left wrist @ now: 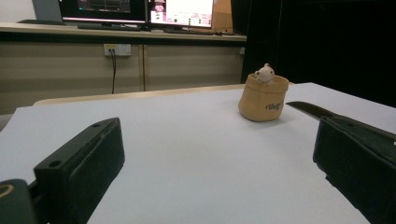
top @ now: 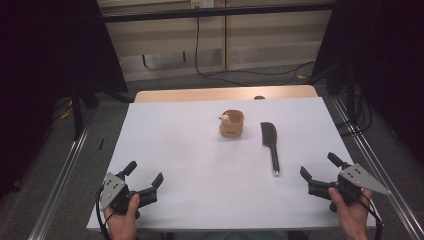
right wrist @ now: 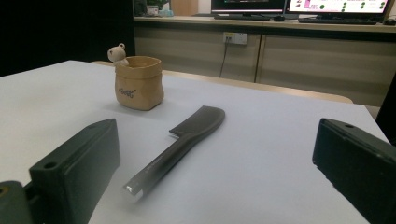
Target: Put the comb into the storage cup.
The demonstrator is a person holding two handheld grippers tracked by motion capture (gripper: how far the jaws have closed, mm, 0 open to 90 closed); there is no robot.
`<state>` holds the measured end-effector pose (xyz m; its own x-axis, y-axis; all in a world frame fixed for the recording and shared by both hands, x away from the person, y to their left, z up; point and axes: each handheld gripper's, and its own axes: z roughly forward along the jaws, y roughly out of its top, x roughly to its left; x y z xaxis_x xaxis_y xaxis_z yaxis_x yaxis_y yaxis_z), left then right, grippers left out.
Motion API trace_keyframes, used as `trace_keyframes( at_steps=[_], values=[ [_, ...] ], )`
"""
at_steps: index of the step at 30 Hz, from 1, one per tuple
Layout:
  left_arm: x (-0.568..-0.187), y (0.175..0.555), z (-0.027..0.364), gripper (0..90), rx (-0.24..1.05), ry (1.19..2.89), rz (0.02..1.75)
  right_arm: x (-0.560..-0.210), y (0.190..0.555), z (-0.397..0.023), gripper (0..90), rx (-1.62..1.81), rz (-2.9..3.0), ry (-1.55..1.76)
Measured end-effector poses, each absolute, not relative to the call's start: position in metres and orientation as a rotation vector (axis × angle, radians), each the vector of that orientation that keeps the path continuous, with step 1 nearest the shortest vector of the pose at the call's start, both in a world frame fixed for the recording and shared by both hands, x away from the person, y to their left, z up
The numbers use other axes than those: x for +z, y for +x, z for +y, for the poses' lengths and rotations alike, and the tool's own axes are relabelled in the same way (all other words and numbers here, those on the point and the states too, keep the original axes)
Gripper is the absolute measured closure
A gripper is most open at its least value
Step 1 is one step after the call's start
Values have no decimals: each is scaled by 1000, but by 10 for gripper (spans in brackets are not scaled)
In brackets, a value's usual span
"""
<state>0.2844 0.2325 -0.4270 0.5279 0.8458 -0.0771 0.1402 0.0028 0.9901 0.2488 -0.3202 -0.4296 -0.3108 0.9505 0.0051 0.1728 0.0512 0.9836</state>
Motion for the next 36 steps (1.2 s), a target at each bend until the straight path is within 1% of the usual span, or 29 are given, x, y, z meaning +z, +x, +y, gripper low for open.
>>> trace_keyframes(
  at_steps=[14, 26, 36],
  values=[
    [-428, 286, 232, 22, 693, 1495, 897, -426, 268, -299, 8, 1351, 1675, 1118],
    [-427, 282, 234, 22, 705, 1486, 889, -414, 298, -283, 11, 1356, 1667, 1115],
    [-427, 282, 235, 22, 701, 1490, 887, -409, 318, -284, 7, 1328, 1677, 1120]
  ],
)
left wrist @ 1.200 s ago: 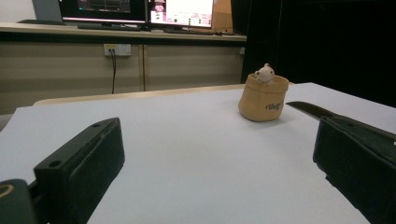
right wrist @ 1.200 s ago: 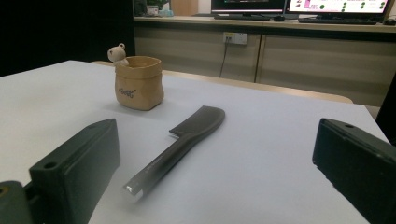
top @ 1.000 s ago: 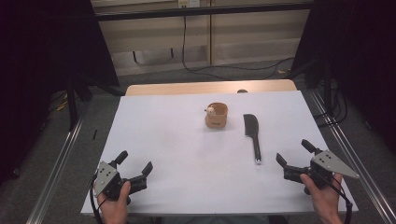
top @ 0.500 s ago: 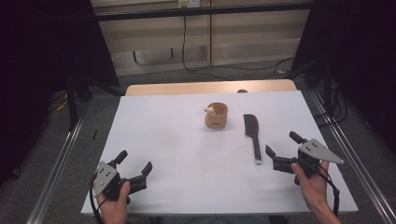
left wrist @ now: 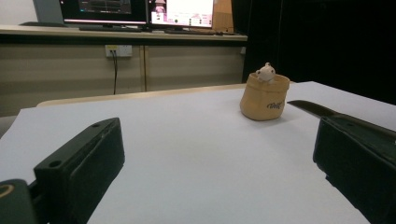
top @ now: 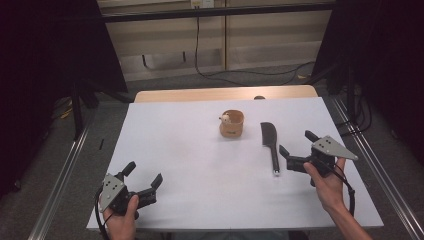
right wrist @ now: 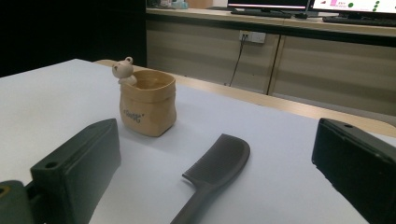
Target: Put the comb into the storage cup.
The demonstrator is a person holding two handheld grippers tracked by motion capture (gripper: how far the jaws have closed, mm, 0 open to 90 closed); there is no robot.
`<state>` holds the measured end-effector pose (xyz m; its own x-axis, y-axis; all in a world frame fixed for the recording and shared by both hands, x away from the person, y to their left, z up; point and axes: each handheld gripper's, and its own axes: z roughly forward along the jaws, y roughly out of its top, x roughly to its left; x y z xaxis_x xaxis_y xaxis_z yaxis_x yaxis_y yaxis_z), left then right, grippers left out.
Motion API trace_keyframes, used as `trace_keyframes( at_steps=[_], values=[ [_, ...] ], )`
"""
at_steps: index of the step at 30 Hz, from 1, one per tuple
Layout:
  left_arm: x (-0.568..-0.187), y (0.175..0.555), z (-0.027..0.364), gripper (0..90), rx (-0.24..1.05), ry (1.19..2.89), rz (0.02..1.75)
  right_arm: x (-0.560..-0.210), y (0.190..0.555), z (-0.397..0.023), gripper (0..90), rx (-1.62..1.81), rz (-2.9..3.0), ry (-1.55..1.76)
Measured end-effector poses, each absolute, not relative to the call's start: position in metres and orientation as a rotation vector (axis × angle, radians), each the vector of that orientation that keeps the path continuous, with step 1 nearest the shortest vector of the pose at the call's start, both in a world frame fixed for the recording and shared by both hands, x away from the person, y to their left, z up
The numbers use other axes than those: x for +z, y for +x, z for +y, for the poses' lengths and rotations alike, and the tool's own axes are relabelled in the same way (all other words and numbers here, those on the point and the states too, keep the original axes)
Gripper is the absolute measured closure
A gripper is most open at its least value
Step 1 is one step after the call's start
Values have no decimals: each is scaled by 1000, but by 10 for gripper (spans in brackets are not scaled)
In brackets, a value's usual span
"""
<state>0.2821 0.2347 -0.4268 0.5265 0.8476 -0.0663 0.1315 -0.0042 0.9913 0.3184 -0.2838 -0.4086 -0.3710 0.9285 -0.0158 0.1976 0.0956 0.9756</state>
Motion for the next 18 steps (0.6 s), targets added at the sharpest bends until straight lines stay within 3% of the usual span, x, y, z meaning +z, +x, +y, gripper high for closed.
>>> trace_keyframes(
  at_steps=[18],
  values=[
    [-427, 281, 236, 22, 698, 1494, 887, -401, 357, -276, 15, 1260, 1743, 1248]
  ],
)
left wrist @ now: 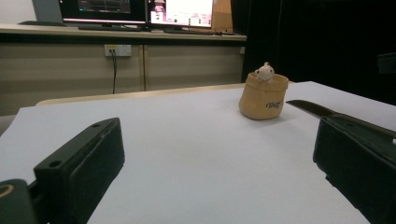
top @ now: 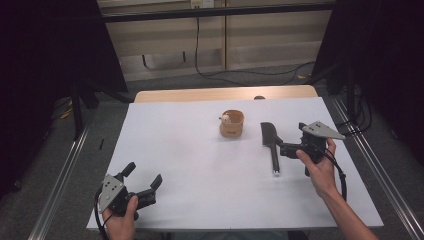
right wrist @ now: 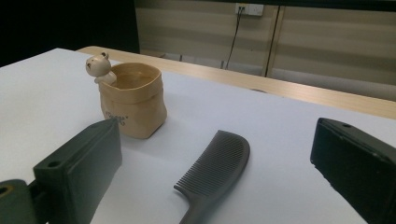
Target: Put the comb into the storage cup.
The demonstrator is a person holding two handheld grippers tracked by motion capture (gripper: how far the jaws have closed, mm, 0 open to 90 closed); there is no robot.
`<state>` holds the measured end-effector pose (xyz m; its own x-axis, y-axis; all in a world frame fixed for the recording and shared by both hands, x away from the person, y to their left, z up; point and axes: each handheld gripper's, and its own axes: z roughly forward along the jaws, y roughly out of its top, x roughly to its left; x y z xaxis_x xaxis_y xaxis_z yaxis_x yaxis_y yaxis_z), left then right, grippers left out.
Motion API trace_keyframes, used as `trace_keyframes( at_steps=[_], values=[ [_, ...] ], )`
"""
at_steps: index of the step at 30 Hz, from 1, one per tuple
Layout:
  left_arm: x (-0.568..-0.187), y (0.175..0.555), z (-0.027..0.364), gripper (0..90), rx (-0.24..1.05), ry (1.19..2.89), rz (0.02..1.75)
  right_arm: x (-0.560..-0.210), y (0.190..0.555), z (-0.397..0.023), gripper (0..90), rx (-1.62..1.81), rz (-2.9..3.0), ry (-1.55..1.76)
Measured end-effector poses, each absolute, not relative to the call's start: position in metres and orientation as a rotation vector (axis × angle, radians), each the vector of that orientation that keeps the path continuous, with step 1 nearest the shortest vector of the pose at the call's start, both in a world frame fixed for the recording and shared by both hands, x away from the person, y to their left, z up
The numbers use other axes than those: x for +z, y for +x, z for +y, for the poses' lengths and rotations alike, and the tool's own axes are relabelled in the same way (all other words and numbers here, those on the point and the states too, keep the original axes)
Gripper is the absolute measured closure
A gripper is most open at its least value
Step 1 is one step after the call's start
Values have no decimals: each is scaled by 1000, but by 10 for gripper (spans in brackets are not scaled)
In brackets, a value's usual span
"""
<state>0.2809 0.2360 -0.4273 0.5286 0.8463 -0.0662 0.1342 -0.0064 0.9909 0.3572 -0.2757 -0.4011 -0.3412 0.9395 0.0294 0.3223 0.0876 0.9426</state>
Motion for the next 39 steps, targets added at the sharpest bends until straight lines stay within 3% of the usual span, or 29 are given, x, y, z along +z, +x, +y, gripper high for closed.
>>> trace_keyframes(
  at_steps=[39],
  values=[
    [-427, 281, 238, 22, 691, 1492, 883, -395, 403, -268, 45, 973, 2138, 1549]
  ],
)
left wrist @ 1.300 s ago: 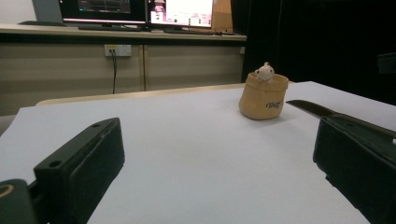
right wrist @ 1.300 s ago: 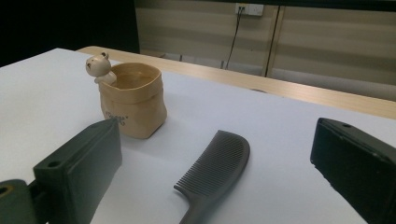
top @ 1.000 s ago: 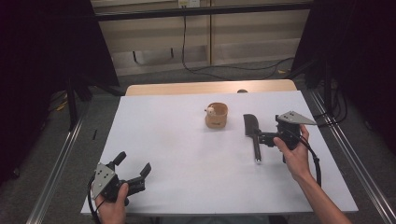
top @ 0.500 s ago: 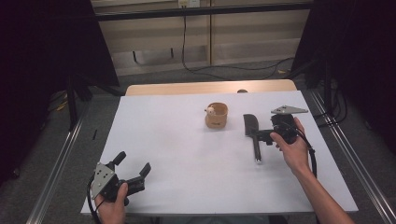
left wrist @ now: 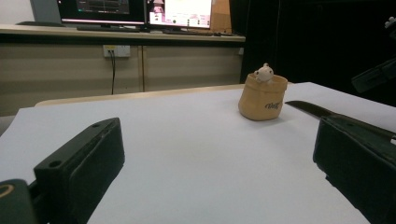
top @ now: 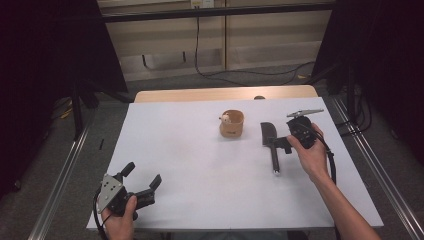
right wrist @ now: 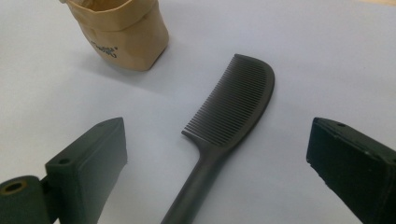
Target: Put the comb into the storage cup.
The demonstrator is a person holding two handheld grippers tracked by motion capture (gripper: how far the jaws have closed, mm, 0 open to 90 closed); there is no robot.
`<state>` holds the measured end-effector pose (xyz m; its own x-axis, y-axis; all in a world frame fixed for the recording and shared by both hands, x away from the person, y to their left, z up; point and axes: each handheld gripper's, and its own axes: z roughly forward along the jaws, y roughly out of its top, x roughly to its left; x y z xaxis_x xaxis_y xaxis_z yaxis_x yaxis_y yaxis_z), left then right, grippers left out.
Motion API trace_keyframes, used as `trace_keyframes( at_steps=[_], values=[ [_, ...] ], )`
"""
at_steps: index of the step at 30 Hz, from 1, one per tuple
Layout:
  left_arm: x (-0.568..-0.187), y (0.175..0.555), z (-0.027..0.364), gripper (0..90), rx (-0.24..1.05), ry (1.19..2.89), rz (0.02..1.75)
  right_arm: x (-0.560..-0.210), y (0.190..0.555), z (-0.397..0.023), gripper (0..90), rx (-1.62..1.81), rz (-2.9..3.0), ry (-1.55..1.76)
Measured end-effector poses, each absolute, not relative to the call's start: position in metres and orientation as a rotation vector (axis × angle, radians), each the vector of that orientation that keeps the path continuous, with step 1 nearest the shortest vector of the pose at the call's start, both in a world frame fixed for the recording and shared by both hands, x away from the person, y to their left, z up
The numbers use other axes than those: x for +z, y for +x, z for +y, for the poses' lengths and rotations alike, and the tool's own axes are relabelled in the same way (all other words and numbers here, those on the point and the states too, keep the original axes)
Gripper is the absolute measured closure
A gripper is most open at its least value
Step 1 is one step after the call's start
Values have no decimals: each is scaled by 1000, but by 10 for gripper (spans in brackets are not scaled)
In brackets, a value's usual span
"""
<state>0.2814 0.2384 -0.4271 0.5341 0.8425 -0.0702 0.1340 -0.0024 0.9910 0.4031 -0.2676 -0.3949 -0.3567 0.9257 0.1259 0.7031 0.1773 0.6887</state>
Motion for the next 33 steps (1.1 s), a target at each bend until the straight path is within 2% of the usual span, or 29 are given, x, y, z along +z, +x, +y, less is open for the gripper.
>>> trace_keyframes(
  at_steps=[12, 17, 19, 33],
  values=[
    [-427, 282, 237, 22, 689, 1499, 879, -404, 413, -266, 59, 853, 2286, 1624],
    [-427, 283, 237, 22, 687, 1509, 871, -407, 418, -263, 162, 762, 2327, 1691],
    [-427, 284, 237, 22, 686, 1509, 869, -407, 418, -263, 157, 744, 2325, 1705],
    [-427, 284, 237, 22, 690, 1504, 867, -418, 428, -256, 271, 603, 2351, 1838]
  ],
)
